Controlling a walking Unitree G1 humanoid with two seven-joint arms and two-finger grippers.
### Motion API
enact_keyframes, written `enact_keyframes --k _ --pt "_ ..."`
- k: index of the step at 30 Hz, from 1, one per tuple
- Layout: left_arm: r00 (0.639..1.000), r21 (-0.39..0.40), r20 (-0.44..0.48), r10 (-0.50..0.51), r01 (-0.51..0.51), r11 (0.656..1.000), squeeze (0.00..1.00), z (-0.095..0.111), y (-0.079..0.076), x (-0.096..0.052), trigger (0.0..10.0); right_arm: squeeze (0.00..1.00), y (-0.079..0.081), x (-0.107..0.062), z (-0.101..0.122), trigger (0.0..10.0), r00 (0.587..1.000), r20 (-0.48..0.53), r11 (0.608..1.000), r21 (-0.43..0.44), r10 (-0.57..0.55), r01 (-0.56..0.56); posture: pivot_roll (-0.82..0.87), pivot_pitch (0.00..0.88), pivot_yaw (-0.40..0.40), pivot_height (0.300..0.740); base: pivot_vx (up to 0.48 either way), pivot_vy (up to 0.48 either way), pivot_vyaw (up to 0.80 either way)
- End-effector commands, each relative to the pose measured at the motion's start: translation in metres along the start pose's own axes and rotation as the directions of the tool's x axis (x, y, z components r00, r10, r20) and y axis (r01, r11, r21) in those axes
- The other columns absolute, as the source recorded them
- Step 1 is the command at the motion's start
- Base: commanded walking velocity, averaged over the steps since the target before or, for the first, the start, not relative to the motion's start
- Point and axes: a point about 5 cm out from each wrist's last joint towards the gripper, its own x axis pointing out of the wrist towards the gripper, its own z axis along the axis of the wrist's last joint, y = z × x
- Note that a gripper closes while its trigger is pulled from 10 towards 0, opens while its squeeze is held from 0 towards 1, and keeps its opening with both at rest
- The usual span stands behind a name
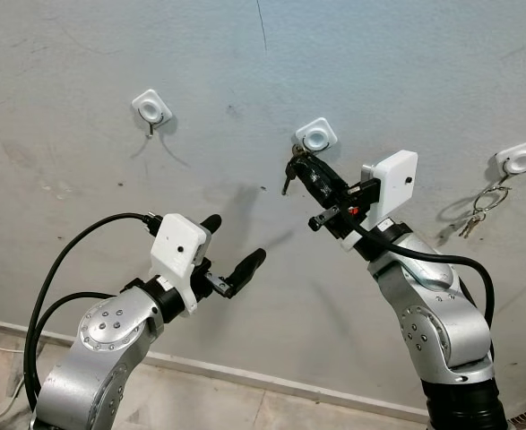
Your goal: Hang keys on a hook
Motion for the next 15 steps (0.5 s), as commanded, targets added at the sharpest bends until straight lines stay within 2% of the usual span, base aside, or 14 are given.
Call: enact_keyframes --k 1,8,15 --pt "1.0 0.016 0.012 -0.009 0.009 1.0 0.0 0.005 -0.002 -0.003 10.0 0.0 0.0 0.005 0.003 10.0 1.0 0.011 1.0 -0.007 0.01 -0.01 0.24 0.0 -0.045 0.74 0.0 0.0 0.0" --pt "0.999 0.029 0.034 -0.011 0.01 1.0 0.0 0.012 0.0 -0.001 10.0 0.0 -0.002 0.011 -0.006 10.0 1.0 -0.002 1.0 0.0 -0.01 0.01 0.24 0.0 -0.045 0.74 0.0 0.0 0.0" --pt "0.998 0.031 0.062 -0.021 0.019 0.999 0.0 0.019 -0.001 0.004 10.0 0.0 -0.01 0.005 -0.018 10.0 0.997 -0.028 0.997 -0.009 -0.077 0.077 0.25 0.0 -0.044 0.74 0.0 0.0 0.0"
